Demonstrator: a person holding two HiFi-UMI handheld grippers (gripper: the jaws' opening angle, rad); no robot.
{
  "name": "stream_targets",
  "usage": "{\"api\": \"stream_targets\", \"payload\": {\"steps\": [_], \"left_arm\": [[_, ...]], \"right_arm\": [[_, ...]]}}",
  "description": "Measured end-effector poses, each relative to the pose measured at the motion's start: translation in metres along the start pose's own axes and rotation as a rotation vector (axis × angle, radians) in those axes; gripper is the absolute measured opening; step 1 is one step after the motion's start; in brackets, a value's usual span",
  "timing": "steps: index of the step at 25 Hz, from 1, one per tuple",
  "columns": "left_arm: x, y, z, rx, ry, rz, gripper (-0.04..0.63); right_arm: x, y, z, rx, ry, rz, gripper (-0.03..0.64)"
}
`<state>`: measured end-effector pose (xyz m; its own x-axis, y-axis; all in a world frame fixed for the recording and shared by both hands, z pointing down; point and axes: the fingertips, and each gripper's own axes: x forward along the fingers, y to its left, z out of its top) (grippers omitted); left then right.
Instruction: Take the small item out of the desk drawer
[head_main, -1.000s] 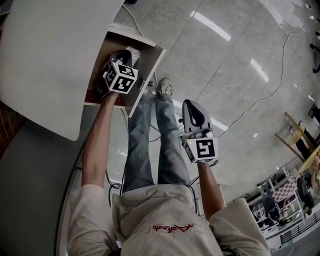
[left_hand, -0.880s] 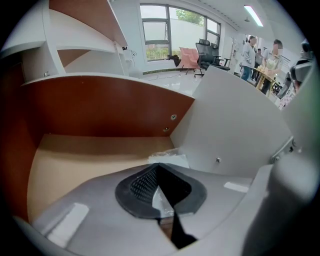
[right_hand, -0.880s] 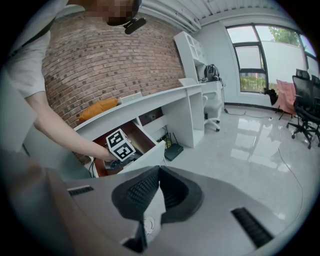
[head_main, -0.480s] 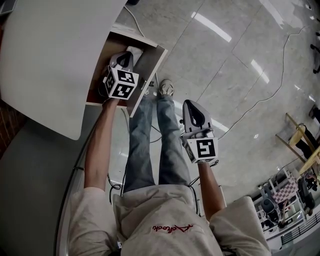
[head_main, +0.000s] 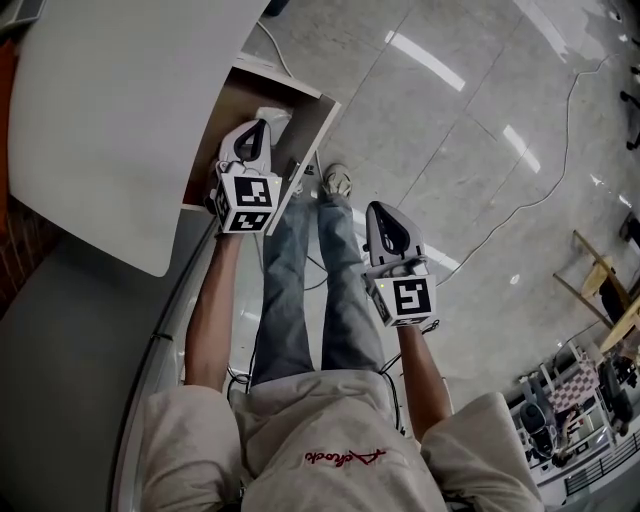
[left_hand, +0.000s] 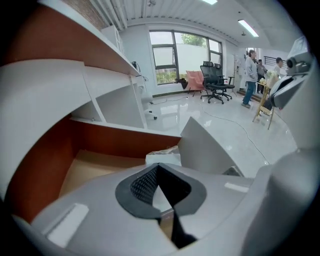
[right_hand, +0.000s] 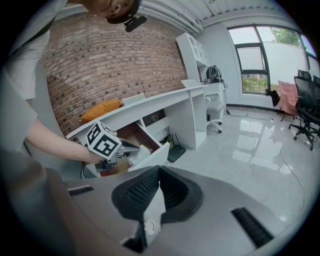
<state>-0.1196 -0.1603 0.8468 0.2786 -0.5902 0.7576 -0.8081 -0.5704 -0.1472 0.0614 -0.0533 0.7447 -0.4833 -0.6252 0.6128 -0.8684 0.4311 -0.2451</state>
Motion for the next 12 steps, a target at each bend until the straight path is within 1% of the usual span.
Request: {"api": "stream_targets", "payload": {"steps": [3,7,12], "left_arm": [[-0.019,-0.005,0.011,0.009,-0.057,0.027,0.008],[-0.050,-0.010,0.032,-0.013,-0.129,0.060,0.008],[-0.078,-0.018,0.044,-0.034,-0.175,0.070,0.008]], "right_arm": [[0.001,0.001,-0.001,-0.003,-0.003,0.000,0.012],[-0.002,0.001,0.000,-0.006,-0.002,-0.002,0.012],[-0.002,0.002,0.002,-0.004,-0.006,-0.008,0.012]]}}
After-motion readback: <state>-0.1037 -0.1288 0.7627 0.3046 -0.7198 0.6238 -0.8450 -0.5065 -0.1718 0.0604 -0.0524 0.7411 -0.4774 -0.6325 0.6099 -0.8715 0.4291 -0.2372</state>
